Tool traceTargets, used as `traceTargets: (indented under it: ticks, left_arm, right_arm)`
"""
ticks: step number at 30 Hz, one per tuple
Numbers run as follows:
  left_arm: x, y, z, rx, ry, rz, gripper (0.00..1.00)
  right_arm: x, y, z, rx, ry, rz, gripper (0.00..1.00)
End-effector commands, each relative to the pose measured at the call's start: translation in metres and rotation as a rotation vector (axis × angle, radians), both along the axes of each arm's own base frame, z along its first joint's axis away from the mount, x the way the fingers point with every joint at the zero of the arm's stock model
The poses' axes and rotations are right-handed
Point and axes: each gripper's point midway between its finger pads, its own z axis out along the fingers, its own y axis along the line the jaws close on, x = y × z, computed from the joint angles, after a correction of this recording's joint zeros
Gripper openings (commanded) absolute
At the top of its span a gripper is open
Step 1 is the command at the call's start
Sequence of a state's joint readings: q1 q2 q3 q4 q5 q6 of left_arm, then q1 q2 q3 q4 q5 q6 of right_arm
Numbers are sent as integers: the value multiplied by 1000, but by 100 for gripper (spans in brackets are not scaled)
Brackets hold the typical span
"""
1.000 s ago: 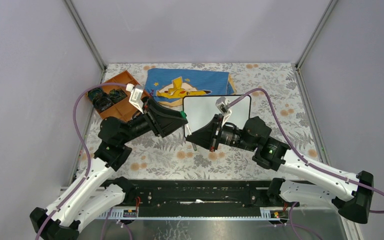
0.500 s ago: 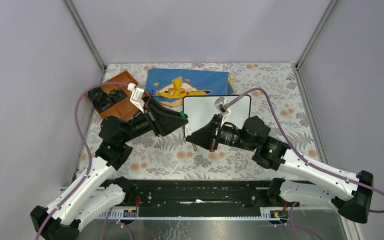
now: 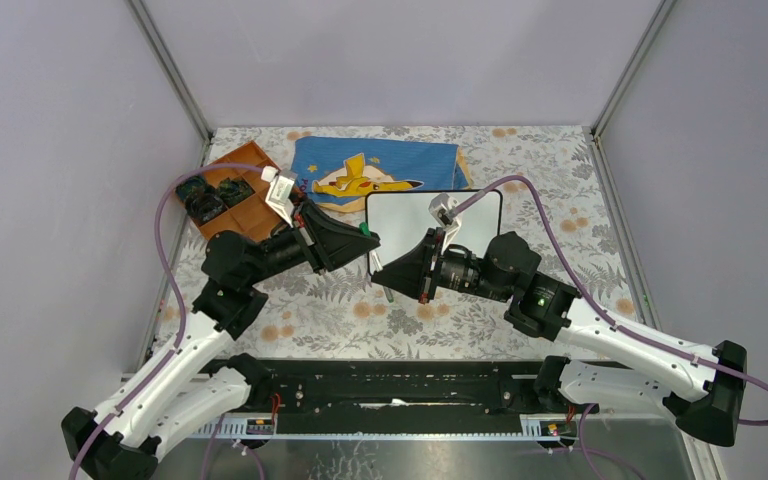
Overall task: Write a sentence on the whiteboard
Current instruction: Open the whiteboard marker at the center of the board.
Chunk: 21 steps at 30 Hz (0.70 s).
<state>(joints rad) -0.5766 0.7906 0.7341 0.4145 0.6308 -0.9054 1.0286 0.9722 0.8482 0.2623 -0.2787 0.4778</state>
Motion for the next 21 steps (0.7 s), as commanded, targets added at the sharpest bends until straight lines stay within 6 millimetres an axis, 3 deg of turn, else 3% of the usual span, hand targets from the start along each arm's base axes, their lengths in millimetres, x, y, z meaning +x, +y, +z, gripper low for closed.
traceTargets:
  ticks: [1, 3, 7, 9, 15, 21]
  left_arm:
    - [-9, 6, 26, -49, -88, 5, 13]
    - [-8, 6, 25, -45, -83, 12, 2]
    - [-6, 5, 21, -37, -73, 17, 0]
    - [-6, 6, 21, -35, -73, 20, 0]
    - [-7, 6, 19, -30, -70, 18, 0]
    - [-9, 6, 17, -28, -66, 11, 0]
  right_arm:
    - [-4, 0, 22, 42, -40, 9, 0]
    - [-2, 0, 23, 50, -25, -1, 2]
    - [-1, -1, 35, 93, -3, -17, 44]
    - [3, -2, 41, 112, 3, -40, 56]
    - [10, -2, 57, 167, 3, -75, 58]
    - [16, 5, 60, 178, 17, -86, 57]
